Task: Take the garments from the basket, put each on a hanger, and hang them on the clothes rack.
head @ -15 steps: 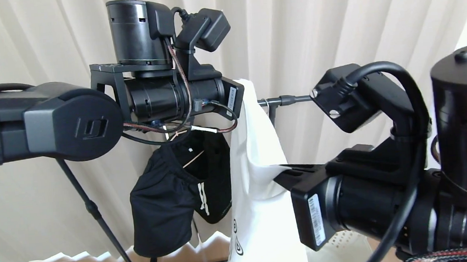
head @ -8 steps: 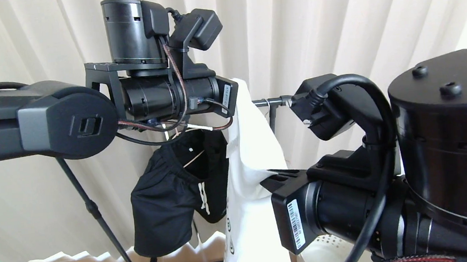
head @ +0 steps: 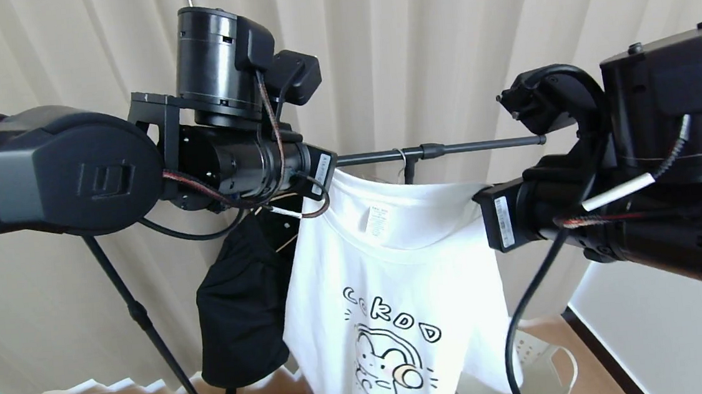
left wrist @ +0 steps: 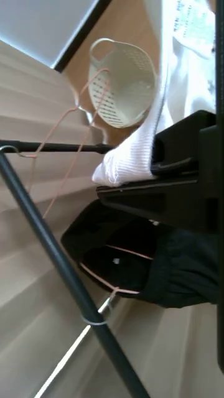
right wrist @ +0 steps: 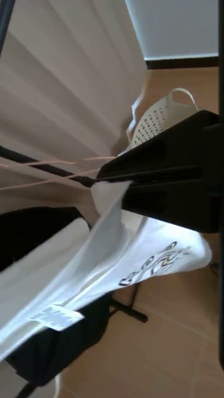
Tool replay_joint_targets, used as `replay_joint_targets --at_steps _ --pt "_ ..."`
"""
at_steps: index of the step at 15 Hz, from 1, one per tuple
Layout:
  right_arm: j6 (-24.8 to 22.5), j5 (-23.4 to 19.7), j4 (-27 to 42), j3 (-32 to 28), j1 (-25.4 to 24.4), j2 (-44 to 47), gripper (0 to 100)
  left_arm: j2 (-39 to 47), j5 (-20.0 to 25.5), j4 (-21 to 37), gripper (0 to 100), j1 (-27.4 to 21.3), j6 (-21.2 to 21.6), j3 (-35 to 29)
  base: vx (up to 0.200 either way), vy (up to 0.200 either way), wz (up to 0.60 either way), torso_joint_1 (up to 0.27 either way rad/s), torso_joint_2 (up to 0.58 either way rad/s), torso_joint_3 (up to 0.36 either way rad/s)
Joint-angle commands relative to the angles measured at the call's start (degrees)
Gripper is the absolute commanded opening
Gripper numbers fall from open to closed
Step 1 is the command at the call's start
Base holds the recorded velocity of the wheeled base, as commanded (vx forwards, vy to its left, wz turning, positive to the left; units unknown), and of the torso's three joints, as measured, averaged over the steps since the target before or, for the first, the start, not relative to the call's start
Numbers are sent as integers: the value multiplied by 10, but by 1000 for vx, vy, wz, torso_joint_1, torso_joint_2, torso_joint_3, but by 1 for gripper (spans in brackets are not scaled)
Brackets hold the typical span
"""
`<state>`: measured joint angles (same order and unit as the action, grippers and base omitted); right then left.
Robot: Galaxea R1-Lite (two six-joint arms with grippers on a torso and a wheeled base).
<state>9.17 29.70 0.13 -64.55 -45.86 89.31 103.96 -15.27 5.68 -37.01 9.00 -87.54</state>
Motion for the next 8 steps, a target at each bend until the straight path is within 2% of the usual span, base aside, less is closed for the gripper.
replay_joint_targets --at_steps 1,3,4,6,8 --pt "10 0 -66 -22 33 77 0 -22 -6 44 0 -12 -6 -3 0 0 0 0 0 0" --pt "65 5 -104 -57 33 120 0 -31 -6 99 0 -23 -21 -11 0 0 0 0 0 0" --pt "96 12 -108 -80 33 141 0 -32 -6 139 0 -34 -53 -13 0 0 0 0 0 0" --pt "148 17 -108 -109 32 153 0 -24 -6 265 0 -56 -143 -54 0 0 0 0 0 0" --pt "168 21 -109 -124 31 155 0 4 2 362 0 -80 -234 -115 0 0 0 0 0 0"
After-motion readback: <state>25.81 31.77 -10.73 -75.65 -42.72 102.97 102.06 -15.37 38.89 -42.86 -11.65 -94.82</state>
